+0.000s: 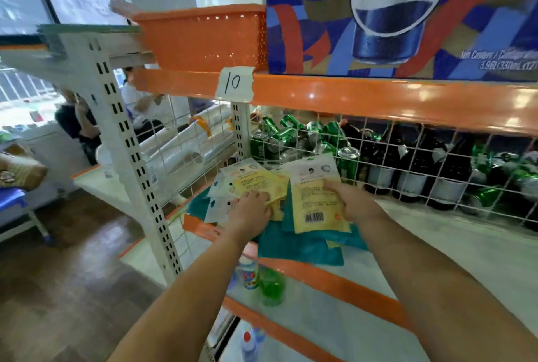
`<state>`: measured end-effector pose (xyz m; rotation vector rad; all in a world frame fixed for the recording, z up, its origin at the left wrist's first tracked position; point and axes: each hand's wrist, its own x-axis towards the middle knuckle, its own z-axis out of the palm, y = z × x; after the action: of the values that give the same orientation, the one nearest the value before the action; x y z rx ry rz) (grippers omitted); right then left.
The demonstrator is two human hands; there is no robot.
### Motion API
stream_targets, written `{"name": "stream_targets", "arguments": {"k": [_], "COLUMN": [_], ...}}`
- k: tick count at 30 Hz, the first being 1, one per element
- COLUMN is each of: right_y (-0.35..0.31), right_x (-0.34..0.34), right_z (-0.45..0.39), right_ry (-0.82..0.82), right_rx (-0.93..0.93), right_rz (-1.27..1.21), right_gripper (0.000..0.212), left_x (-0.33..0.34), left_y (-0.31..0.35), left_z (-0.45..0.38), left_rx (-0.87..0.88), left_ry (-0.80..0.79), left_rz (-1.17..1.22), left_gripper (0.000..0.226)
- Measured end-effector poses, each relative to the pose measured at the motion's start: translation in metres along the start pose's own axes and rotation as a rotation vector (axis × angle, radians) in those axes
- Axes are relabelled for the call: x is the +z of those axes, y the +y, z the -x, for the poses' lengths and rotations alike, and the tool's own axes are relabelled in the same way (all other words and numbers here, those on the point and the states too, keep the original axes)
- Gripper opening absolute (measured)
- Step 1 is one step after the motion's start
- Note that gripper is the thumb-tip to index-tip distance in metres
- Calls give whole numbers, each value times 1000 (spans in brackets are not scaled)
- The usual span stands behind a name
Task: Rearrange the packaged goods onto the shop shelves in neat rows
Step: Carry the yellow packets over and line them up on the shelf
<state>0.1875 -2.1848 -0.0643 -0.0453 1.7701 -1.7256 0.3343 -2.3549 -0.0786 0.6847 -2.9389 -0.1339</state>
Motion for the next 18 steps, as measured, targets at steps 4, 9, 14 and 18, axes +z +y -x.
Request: {"name": "stream_targets", "arguments": {"k": [4,9,14,18], "right_y": [21,44,66,80], "right_x": [-13,-43,-87,-126], "right_z": [27,75,120,154], "right_ry": [95,258,373,405], "right_rx": [-30,-99,-166,-201], "right_rz": [-113,-214,-202,-183], "right_gripper": [41,31,12,15], "left_x": [2,17,20,20], "left_y": [8,35,83,121], "left_z": [15,28,49,65], "left_rx": [85,259,382,488], "left_ry": [36,14,15,1], "left_rz": [37,121,109,134], "left_gripper": [35,34,35,36]}}
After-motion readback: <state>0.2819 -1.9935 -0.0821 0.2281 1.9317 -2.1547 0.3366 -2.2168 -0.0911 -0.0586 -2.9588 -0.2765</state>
